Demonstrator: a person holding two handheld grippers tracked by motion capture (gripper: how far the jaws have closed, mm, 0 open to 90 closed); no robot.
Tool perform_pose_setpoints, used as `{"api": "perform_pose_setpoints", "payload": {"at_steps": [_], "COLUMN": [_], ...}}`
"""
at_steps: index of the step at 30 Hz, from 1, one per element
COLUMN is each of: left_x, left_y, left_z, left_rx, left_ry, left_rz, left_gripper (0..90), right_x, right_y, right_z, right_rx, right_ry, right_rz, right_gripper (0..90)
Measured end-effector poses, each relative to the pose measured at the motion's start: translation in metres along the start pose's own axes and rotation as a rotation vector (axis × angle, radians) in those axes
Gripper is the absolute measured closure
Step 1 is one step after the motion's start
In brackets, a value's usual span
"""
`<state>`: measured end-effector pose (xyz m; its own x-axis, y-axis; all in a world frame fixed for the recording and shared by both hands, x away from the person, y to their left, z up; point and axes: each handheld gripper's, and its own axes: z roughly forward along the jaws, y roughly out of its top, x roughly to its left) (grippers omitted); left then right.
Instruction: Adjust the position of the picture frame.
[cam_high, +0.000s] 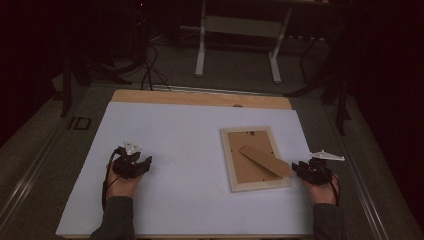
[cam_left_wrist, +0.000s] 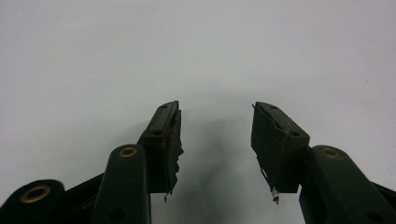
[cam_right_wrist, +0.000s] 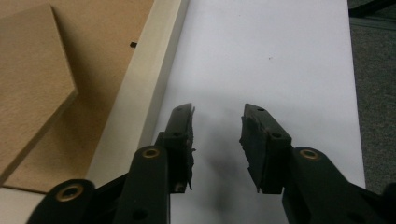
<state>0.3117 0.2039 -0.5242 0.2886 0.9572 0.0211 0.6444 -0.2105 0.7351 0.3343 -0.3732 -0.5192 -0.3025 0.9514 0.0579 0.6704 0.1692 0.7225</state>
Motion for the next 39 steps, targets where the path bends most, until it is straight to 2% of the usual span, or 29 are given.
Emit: {"api": "perform_pose_setpoints", "payload": {"at_steps": [5, 9, 16, 22, 29, 35, 39], "left_x": [0.007, 0.012, 0.009, 0.008, 0.007, 0.001, 0.000], "left_y": [-0.003, -0.005, -0.004, -0.003, -0.002, -0.001, 0.001], "left_z": [-0.002, -0.005, -0.006, -0.005, -0.007, -0.006, -0.007], "left_rx": [-0.011, -0.041, -0.037, -0.019, -0.021, -0.023, -0.020], "left_ry": [-0.011, -0.037, -0.048, -0.043, -0.065, -0.082, -0.087], "left_rz": [-0.048, -0.074, -0.044, -0.025, -0.032, 0.007, 0.006], "left_gripper": [55.1, 59.3, 66.4, 66.6, 65.9, 65.2, 66.1], "right_x": [0.003, 0.005, 0.011, 0.013, 0.015, 0.016, 0.017], "right_y": [0.001, 0.000, -0.001, -0.003, -0.003, -0.003, -0.003], "right_z": [-0.003, -0.005, -0.004, -0.001, 0.002, 0.003, 0.003], "right_rx": [-0.019, -0.021, -0.008, 0.003, 0.018, 0.028, 0.033], "right_ry": [-0.006, -0.004, -0.002, 0.026, 0.055, 0.071, 0.080], "right_rz": [-0.010, -0.010, -0.029, -0.032, -0.029, -0.026, -0.029], "right_gripper": [73.0, 79.7, 89.7, 90.0, 90.0, 90.0, 90.0]}}
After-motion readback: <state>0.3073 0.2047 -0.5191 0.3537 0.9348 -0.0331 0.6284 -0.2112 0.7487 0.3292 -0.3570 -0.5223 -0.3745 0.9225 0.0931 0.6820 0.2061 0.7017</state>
